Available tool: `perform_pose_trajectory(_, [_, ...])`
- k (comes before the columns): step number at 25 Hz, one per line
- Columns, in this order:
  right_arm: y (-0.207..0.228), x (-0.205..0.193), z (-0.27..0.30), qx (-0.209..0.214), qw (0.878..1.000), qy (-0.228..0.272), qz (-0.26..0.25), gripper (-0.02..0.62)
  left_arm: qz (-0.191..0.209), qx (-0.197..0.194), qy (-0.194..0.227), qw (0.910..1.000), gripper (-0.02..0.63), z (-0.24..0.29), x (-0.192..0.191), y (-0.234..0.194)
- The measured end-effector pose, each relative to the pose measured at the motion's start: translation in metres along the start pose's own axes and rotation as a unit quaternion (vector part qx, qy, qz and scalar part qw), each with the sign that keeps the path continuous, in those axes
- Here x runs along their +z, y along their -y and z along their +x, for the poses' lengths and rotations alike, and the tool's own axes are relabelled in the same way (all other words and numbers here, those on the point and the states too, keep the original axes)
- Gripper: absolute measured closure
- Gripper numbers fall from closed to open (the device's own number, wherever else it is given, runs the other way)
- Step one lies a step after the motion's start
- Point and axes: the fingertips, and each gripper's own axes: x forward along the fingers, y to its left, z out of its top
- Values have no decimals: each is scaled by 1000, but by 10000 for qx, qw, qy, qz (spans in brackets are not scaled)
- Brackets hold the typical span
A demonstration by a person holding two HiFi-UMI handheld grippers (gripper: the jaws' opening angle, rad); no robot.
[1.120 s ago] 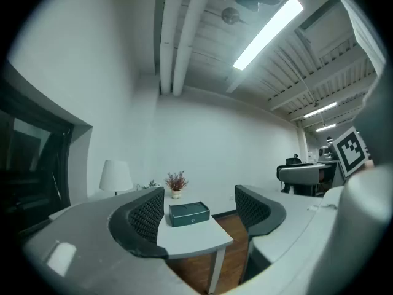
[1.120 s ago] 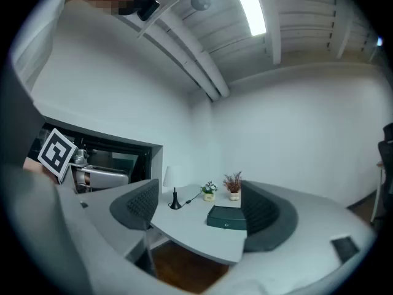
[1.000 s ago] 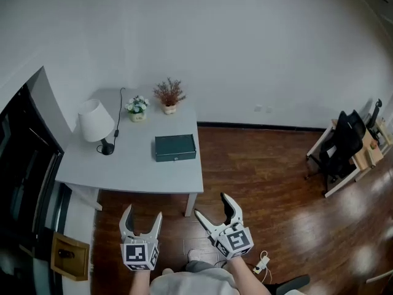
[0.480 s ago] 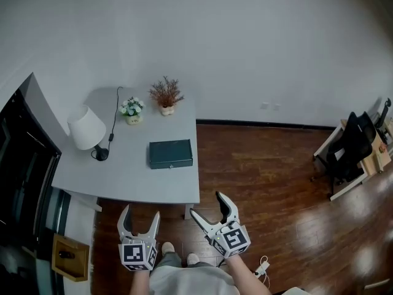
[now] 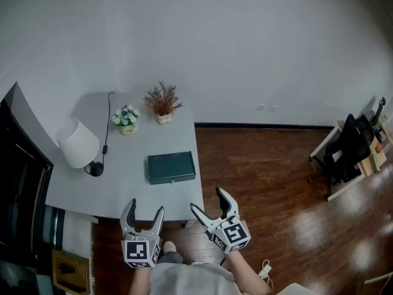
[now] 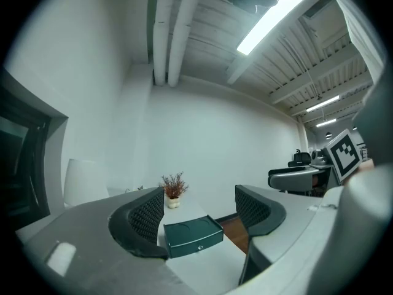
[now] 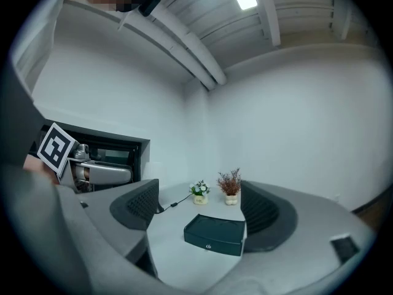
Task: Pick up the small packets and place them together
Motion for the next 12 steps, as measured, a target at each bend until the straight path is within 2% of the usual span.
perform_pose_trajectory(7, [-10,-10,57,-157,9998,-145,26,179,67,-495,-14,9987,258,34,-1,-29])
perform_pose_trajectory(9, [-21,-12,71,-35,9999,-160,-13,179,116,-515,-20,9986,258,40,-1,-41])
perform_pose_trajectory(12, [-24,-17,79,-16,9996,-265,-5,181,-20,-471,-75,9989,258,47,-9,-52])
